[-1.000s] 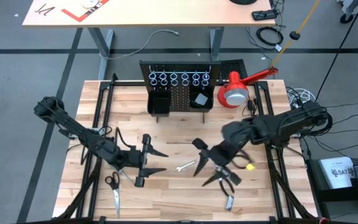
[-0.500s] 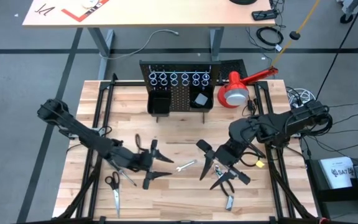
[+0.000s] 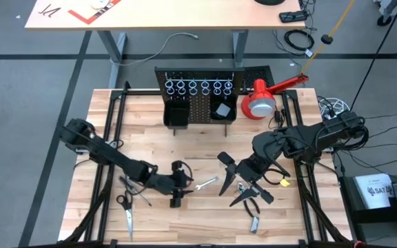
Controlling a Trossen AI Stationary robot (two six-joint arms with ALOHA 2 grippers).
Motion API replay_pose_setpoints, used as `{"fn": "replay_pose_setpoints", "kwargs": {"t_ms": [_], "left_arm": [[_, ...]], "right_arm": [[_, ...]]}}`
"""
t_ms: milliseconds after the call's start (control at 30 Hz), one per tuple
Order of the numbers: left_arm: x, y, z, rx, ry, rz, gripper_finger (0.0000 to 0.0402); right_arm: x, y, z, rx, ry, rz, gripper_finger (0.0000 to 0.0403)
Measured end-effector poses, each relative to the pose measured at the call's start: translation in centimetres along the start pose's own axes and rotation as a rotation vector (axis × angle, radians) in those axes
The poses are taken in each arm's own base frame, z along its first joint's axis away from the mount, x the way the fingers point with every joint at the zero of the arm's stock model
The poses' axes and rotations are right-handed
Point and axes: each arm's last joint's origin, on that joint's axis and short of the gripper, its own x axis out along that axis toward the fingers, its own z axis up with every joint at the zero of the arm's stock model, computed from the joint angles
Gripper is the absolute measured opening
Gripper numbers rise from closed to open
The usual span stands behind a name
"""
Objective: Hang tools onto peg board
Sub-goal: Hang the wrench on the pegboard
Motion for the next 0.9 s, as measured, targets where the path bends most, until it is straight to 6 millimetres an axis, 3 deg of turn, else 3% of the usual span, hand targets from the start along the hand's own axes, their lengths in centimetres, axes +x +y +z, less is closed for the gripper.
{"fn": "replay_pose_setpoints", "kwargs": {"t_ms": [200,567,900], "left_arm": [[1.9,-0.1,-1.9,0.008,0.067,0.032,0.0218],[4.0,-0.3,-3.6,0.019,0.063,0.078,0.0218],[5.4,-0.5,-3.2,0.049,0.059,0.12,0.0218]], "right_arm": [[0.0,0.0,0.0,-0.023,0.0,-0.003,0.0183],[0.0,-0.1,0.0,-0.039,0.001,-0.052,0.0183],[0.0,-0.1,0.0,-0.055,0.001,-0.052,0.0183]]}}
